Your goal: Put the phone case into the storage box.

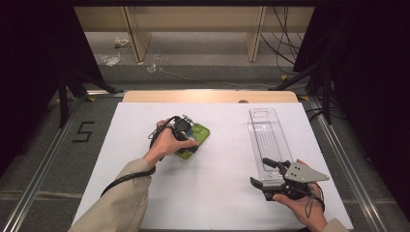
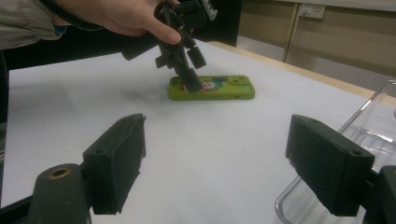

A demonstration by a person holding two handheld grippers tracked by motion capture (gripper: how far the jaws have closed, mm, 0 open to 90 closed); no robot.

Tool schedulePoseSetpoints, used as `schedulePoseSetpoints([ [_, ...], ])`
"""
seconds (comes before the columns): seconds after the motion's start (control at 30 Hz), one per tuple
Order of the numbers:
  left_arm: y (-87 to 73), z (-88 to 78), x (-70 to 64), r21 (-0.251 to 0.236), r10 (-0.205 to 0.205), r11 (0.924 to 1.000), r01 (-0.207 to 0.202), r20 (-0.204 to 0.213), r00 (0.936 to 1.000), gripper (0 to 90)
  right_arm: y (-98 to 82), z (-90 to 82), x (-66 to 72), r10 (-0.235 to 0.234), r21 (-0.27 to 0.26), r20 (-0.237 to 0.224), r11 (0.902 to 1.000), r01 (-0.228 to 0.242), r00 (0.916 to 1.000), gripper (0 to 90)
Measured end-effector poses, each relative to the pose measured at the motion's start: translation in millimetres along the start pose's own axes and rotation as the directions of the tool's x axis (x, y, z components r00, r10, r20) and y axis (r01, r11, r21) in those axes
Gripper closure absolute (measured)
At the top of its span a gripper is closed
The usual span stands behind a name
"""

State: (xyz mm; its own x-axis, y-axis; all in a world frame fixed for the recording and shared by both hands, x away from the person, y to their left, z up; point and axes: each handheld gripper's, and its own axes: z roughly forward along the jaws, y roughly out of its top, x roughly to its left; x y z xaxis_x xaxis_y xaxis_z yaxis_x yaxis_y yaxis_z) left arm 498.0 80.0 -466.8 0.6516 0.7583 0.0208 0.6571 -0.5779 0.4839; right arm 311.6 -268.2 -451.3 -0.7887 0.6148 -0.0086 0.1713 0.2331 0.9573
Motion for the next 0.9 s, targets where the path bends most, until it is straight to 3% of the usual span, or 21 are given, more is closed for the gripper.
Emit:
schedulePoseSetpoints([
  [0.13, 0.1, 1.4, 0.6, 0.025, -0.018, 0.9995, 0.018, 0.001, 0.9998, 0.0, -0.1, 0.2, -0.2, 0.0, 0.0, 0.0, 1.0, 0.0, 1.0, 21.0],
  [0.4, 3.0, 3.4, -2.5, 0.05, -0.015, 0.9986, 0.015, 0.0, 0.9999, 0.0, -0.2, 0.5, 0.1, -0.001, 0.003, 0.0, 1.0, 0.001, 1.0, 21.0],
  [0.57, 4.8, 6.0, -3.6, 0.092, -0.016, 0.9956, 0.016, -0.002, 0.9999, 1.0, -0.2, 0.3, 0.0, -0.002, 0.002, 0.0, 1.0, 0.002, 1.0, 21.0],
  [0.9, 6.9, 9.3, -4.3, 0.112, -0.027, 0.9933, 0.028, -0.008, 0.9996, 5.2, -0.2, 0.3, 0.1, -0.006, 0.003, 0.001, 1.0, 0.006, 1.0, 21.2],
])
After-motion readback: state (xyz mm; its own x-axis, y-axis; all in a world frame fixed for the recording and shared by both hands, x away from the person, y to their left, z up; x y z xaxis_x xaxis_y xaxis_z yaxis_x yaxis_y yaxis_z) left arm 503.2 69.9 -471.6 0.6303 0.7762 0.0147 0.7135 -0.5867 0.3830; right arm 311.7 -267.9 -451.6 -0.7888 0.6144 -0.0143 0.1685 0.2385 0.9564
